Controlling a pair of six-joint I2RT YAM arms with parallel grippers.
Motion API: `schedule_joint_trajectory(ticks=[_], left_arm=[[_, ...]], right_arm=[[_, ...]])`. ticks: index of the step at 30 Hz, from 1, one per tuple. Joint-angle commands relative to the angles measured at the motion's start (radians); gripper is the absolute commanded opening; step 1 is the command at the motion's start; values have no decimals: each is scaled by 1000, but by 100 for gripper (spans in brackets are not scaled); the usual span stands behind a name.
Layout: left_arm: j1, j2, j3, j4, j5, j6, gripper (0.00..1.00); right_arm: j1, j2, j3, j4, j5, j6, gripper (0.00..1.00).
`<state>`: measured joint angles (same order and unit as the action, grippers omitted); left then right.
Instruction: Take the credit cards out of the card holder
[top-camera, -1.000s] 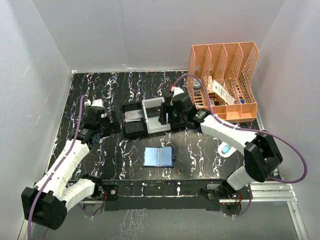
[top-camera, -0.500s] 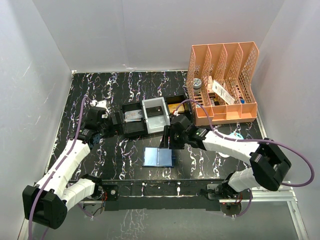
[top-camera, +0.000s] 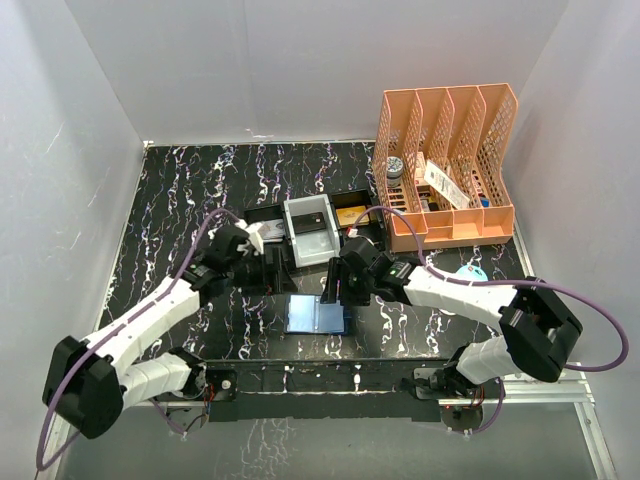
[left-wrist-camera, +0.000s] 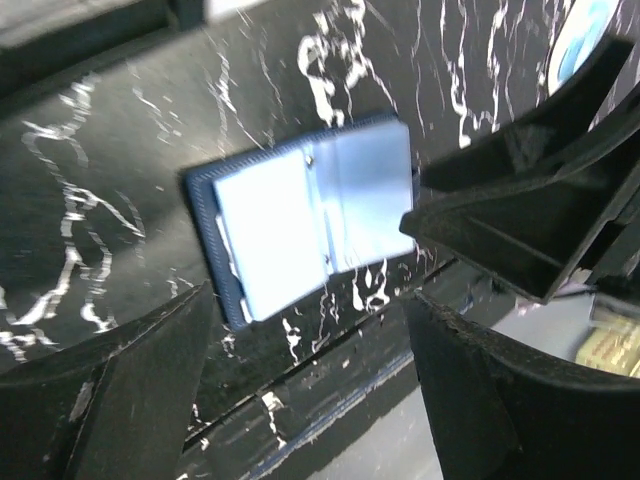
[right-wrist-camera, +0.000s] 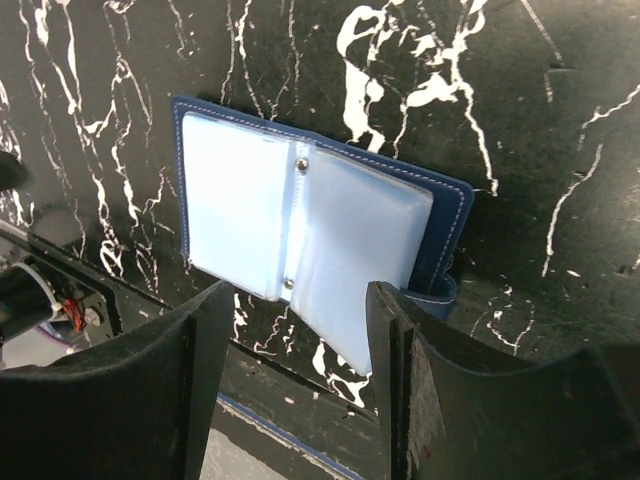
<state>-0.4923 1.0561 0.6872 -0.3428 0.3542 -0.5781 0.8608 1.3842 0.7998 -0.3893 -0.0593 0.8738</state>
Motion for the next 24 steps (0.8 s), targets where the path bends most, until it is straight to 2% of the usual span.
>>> schedule_joint_trajectory(ticks=[1,4,5,6,7,12,24], left_arm=[[-110,56,5,45,26,-81,73],[-144,88,-23,82,11,-124,62],[-151,102,-28,79,0,-137,60],[-156,118,-32,75,-8,-147,58],[-162,131,-35,73,-16,-157,56],[-190,176,-64,129,-35,-214,48],[-216,241,-108,143,-71,-229,40]], right_arm=[[7,-25,11,77,-39,4,53],[10,-11,7,90,-48,11,53],[10,-9,1,98,-51,13,59],[12,-6,-6,108,-57,15,44],[12,-3,-20,124,-69,18,42],[12,34,-79,211,-145,31,40],[11,83,-130,248,-129,54,36]])
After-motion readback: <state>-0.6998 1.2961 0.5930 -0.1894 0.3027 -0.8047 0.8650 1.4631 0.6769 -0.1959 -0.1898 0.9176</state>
